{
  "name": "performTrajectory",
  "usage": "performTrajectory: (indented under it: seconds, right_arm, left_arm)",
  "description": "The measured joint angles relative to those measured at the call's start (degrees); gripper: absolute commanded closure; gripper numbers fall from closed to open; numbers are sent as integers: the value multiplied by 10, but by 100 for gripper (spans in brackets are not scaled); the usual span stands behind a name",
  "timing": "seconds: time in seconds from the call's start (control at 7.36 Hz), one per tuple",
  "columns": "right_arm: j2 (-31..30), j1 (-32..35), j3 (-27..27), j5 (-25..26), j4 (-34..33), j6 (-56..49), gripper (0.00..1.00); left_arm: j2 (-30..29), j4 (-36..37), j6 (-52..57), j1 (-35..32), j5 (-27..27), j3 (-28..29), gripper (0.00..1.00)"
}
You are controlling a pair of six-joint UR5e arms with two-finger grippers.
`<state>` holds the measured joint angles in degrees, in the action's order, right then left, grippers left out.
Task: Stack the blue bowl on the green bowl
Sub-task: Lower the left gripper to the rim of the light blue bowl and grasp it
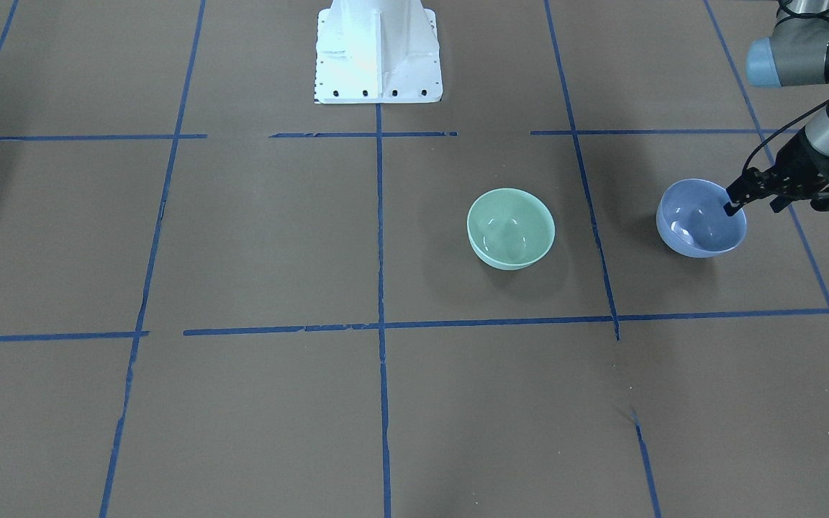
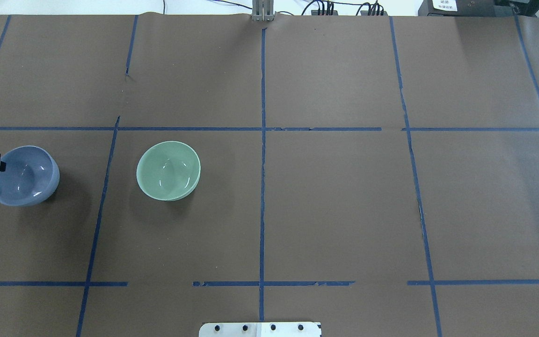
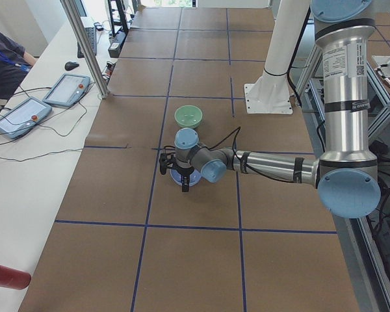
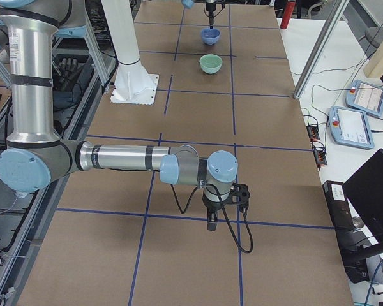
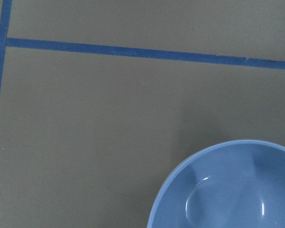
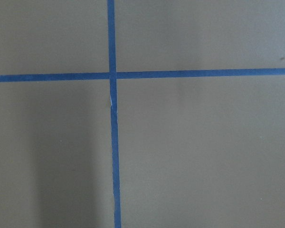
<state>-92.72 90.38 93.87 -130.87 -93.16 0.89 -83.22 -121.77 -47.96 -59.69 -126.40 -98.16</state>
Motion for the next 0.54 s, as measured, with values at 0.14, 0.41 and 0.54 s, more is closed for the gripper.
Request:
performTrajectory:
  seconds: [0.14, 0.41, 0.54]
  right_arm:
    - [0, 0, 0, 0, 0, 0, 0]
    - [0, 0, 0, 0, 0, 0, 0]
    - [0, 0, 0, 0, 0, 0, 0]
  left_arm:
    - [-2, -1, -4, 3, -1, 5, 100]
    - [-3, 0, -6, 4, -4, 10, 100]
    - [-3, 1, -6, 4, -4, 8, 100]
